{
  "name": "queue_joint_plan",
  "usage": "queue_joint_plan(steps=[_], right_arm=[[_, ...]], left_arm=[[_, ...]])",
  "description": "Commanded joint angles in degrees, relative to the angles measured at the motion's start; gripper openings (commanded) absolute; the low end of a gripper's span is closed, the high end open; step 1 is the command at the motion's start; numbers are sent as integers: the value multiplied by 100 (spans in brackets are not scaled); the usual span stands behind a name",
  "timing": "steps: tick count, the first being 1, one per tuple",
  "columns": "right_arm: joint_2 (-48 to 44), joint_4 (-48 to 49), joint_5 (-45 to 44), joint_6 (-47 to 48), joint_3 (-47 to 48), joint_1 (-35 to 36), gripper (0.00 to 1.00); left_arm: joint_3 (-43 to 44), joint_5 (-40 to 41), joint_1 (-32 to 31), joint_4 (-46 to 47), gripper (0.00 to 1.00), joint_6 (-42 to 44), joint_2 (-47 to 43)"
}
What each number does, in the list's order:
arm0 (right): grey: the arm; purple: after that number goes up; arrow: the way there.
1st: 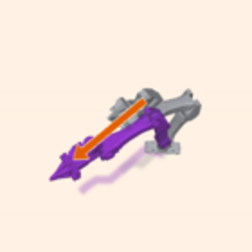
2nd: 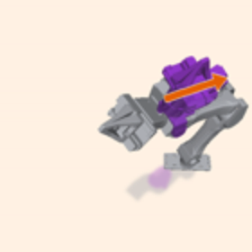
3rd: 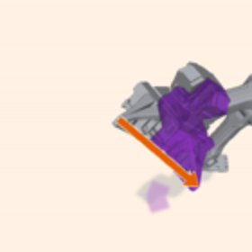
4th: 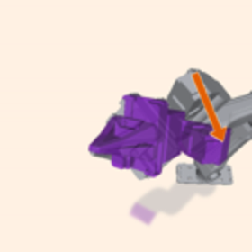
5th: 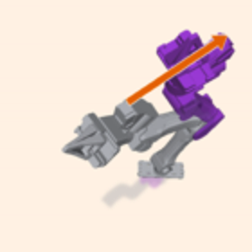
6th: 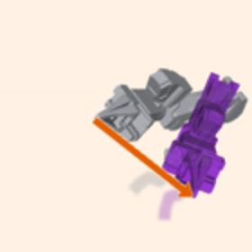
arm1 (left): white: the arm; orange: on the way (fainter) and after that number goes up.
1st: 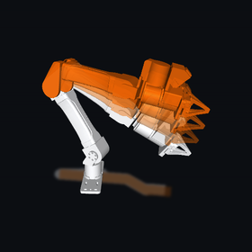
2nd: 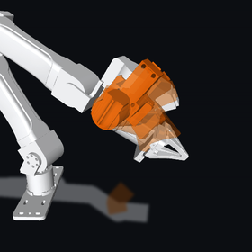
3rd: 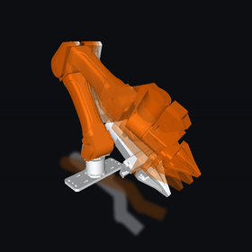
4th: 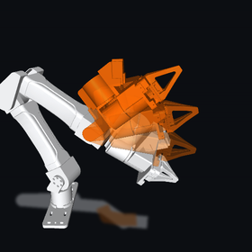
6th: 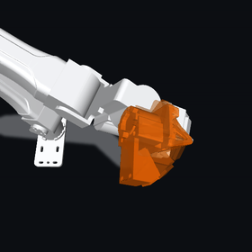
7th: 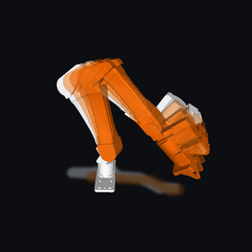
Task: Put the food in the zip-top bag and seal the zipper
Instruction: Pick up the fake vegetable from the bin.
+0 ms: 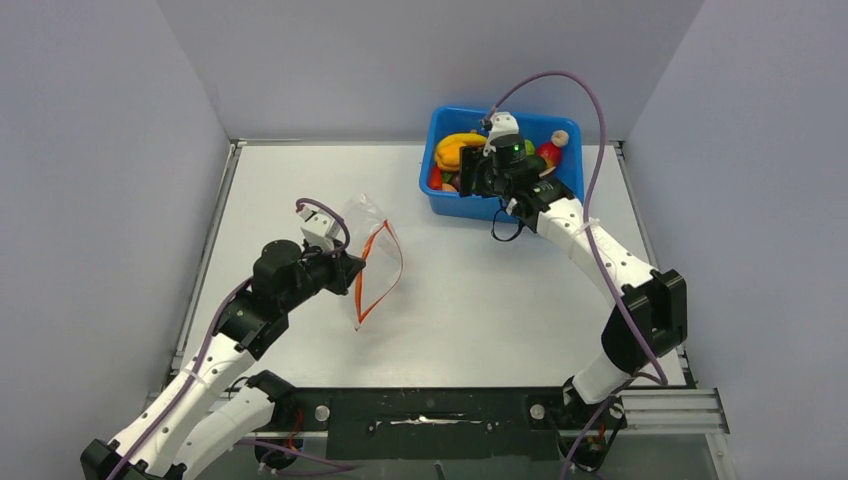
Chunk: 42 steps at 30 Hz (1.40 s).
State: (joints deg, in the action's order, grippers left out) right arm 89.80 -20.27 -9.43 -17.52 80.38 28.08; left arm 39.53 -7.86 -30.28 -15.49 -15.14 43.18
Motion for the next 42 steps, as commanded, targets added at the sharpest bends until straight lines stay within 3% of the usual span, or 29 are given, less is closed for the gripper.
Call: queue_joint_plan(steps=[1, 10, 15, 19, 25, 38, 42], right_arm=[[386, 526, 24, 218, 524, -298, 76], [1982, 1115, 1109, 97, 1657, -750, 99], [2944, 1059, 1693, 104, 2531, -877, 98], [3447, 1012, 1628, 355, 3057, -883, 98], [3745, 1385, 1329, 788, 3211, -933, 98], [4267, 1584, 1893, 1075, 3342, -1109, 97], [4371, 1806, 2519, 995, 3285, -1200, 98]], left_arm=[[20, -98, 72, 339, 0, 183, -90], [-83, -429, 18, 441, 0, 26, -166], [-58, -429, 13, 401, 0, -25, -96], [-71, -325, 24, 320, 0, -11, -126], [-115, -277, 27, 323, 0, -9, -109], [-90, -262, 40, 217, 0, 125, 151], [-86, -256, 42, 218, 0, 133, 156]])
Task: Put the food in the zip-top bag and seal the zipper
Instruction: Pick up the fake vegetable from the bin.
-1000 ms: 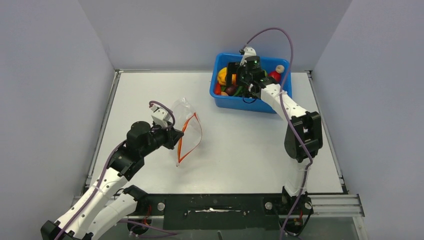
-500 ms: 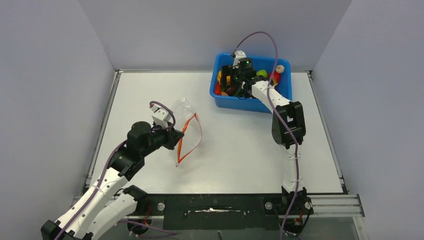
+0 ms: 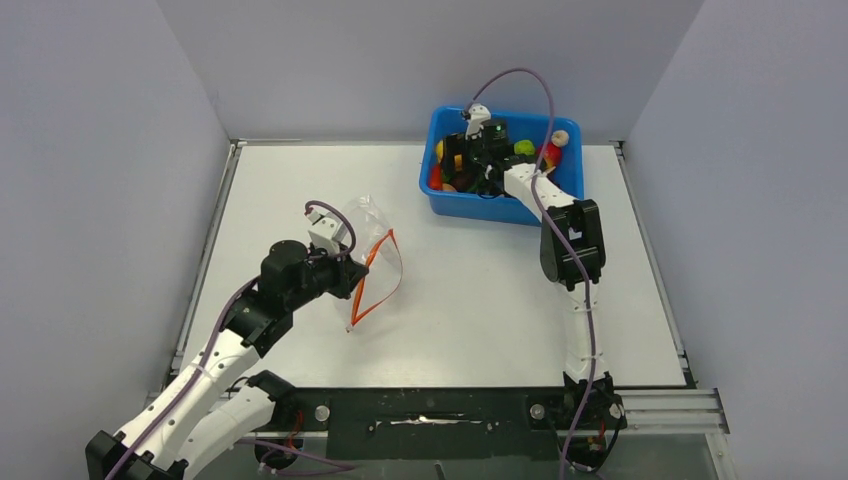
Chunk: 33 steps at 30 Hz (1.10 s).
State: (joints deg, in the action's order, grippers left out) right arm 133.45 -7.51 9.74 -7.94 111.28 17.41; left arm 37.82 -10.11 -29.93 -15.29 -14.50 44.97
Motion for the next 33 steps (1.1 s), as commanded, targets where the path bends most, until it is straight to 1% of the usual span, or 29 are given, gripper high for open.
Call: queue_joint_plan(steps=[1, 6, 9, 13, 20, 25, 29, 33], right_arm=[[29, 551, 699, 5, 206, -145, 96], [-77, 565, 685, 4, 130, -164, 77], [-313, 590, 595, 28, -32, -194, 70], [-839, 896, 538, -33, -605, -237, 60], [-1452, 652, 497, -69, -933, -238, 56], [-1935, 665, 453, -133, -1320, -231, 56], [-2568, 696, 478, -442, -1878, -221, 56], [-3071, 340, 567, -619, -2294, -197, 56]], left_arm=[[85, -15, 5, 189, 0, 77, -38], [67, 148, 5, 174, 0, 88, -136], [59, 215, 10, 174, 0, 103, -178], [15, 342, 29, 219, 0, 193, -184], [12, 485, 75, 185, 0, 193, -214], [58, 727, 75, 124, 0, 206, -223], [8, 720, 75, 234, 0, 182, -335], [6, 838, 105, 281, 0, 184, -440]])
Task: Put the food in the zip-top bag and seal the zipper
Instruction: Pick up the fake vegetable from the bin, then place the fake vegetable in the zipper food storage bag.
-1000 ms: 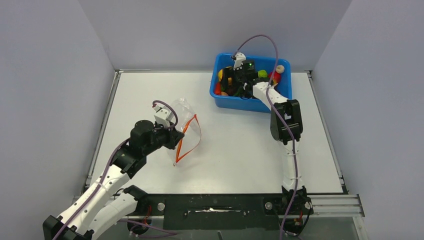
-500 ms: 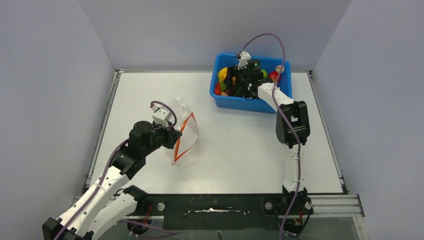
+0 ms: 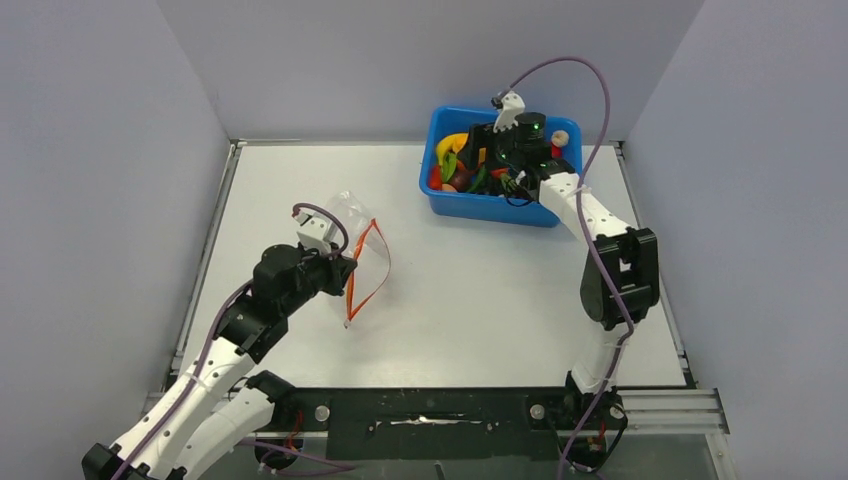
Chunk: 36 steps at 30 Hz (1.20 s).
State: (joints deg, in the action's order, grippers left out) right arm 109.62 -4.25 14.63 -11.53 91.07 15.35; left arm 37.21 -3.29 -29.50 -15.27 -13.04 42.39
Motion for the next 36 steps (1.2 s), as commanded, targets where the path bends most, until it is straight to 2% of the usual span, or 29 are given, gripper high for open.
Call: queue_joint_plan(steps=[1, 3, 8, 12, 17, 25, 31, 36], right_arm=[[-843, 5, 126, -263, -434, 36, 56], [-1142, 13, 214, -251, -787, 78, 56], [-1917, 56, 458, -114, -1651, 133, 57], [-2432, 126, 743, 23, -2202, 255, 57], [-3081, 367, 968, 194, -2846, 873, 57], [-3597, 623, 752, 745, -3047, 2059, 57], [-3620, 617, 951, 1552, -3092, 2660, 60], [-3717, 1024, 1182, 1783, -3363, 2857, 60]], left_arm=[[67, 250, 78, 279, 0, 11, -200], [98, 425, 80, 262, 0, -311, -232], [67, 244, 93, 454, 0, -1115, -193], [67, -68, 113, 766, 0, -1350, -63], [163, -429, 217, 819, 0, -1289, 189], [701, -1035, 534, 23, 0, -423, 602], [448, -2036, 774, 462, 0, -445, 681], [317, -2332, 935, 470, 0, -408, 628]])
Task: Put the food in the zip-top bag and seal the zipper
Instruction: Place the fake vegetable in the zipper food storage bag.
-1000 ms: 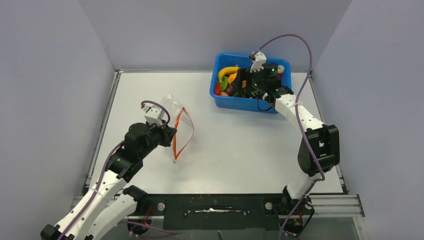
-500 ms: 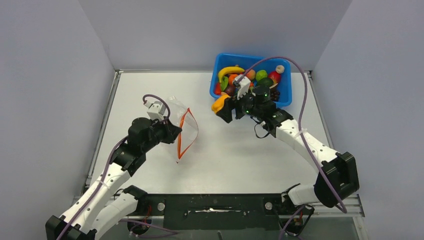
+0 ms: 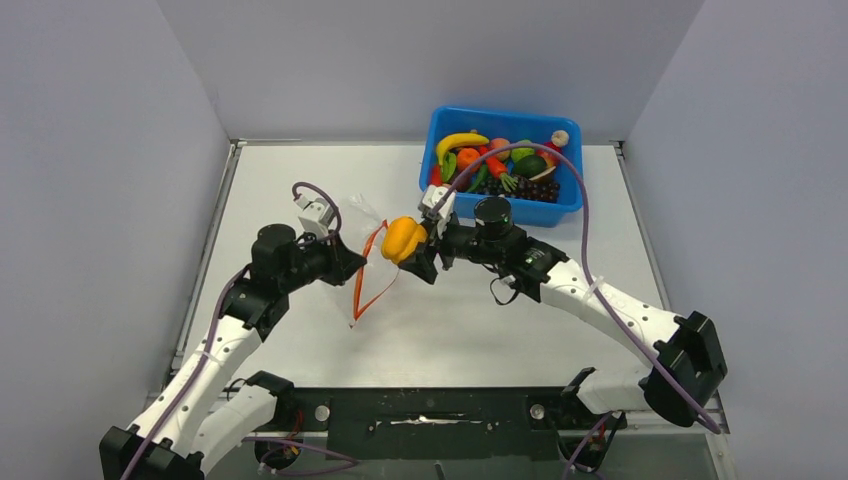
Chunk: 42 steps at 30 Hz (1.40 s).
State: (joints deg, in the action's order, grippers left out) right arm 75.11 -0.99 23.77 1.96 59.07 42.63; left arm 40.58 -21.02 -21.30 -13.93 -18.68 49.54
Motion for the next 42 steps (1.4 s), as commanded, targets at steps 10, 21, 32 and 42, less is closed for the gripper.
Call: queue_joint_plan(steps=[10, 21, 32, 42], right_arm=[[-209, 1470, 752, 879, -806, 480, 59], [223, 1185, 136, 1227, -581, 783, 59], [480, 1167, -107, 1320, -494, 935, 59], [821, 1170, -253, 1206, -306, 946, 66]], left_arm=[[-152, -1064, 151, 560, 0, 97, -289], [-270, -1319, 161, 772, 0, 33, -492], [-270, -1392, 168, 848, 0, -25, -532], [-270, -1324, 168, 873, 0, -13, -579]])
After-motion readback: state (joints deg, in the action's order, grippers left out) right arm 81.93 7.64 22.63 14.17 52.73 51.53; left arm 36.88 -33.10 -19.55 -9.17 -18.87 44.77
